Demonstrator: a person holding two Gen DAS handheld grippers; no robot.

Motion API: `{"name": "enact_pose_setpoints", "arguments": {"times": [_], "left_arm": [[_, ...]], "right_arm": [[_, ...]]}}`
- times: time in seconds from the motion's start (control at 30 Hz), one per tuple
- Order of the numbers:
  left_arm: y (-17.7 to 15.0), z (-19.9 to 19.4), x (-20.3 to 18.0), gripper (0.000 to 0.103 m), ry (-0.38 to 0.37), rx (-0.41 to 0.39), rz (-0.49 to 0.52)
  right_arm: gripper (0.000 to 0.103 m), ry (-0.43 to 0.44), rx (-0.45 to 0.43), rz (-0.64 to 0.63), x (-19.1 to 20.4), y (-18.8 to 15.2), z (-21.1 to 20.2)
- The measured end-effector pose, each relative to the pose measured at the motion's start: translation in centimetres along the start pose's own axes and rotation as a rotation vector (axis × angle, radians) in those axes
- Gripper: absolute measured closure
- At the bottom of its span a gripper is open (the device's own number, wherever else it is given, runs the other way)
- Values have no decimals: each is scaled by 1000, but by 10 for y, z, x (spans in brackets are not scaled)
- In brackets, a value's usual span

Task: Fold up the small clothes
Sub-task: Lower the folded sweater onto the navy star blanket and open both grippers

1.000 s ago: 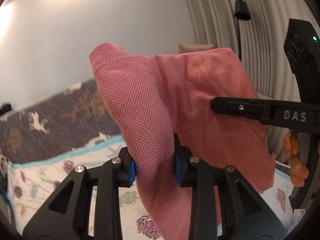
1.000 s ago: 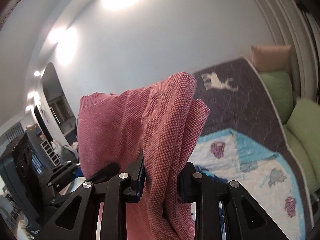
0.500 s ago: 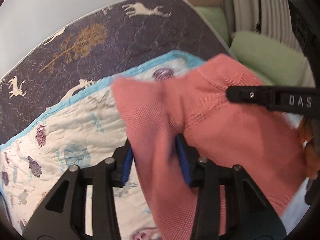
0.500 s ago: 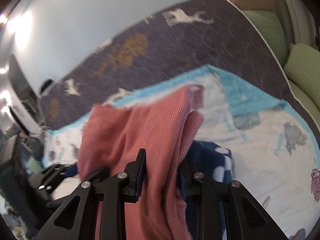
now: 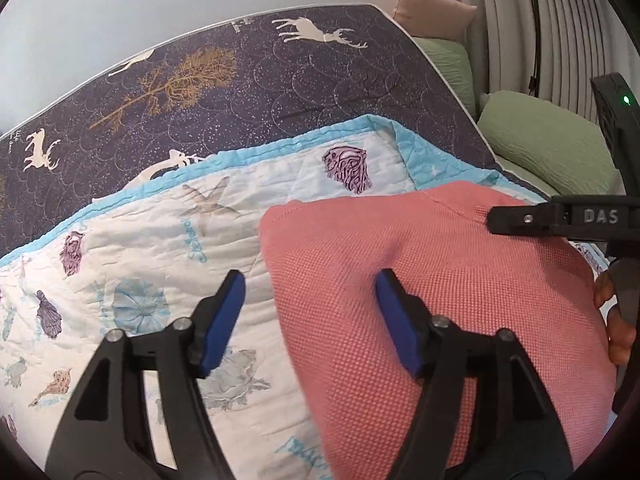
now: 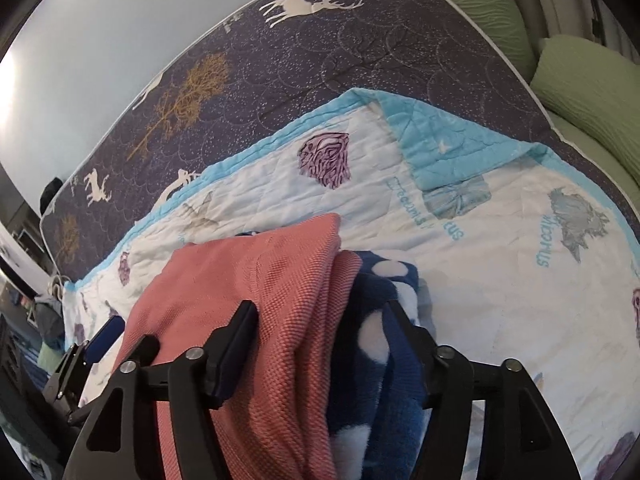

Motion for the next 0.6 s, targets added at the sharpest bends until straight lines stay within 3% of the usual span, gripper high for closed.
{"name": "enact_pose_setpoints", "arguments": {"times": [0.07, 0.27, 0.33, 0.4, 0.47, 0.6], "left_arm": [[0, -10, 3, 28, -7, 0, 4], [-9, -65, 20, 28, 3, 1, -44], [-17, -93, 21, 28, -26, -7, -106], [-28, -130, 10, 28, -107, -21, -156], [-38, -165, -6, 28, -148, -36, -156], [-61, -236, -41, 26, -86, -47, -114]], "right_arm": [[32, -5, -8, -2, -4, -2, -14], [32, -160, -88, -51, -21, -16, -87], [32, -155, -98, -77, -19, -34, -120], [32, -152, -109, -114, -14, -58, -153], [32, -161, -117, -169, -6, -85, -186], [31, -170, -174, -250, 14, -143, -255]]}}
Point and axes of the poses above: each gripper's, at about its wrist camera, not at the fingertips, and z roughly the way its jaws point, x to its left, y to its top, the point moved 9 cm from there along z, roughly the way its jaws point, and after that the axes turned 10 degrees about -y, right-handed, at the moved point
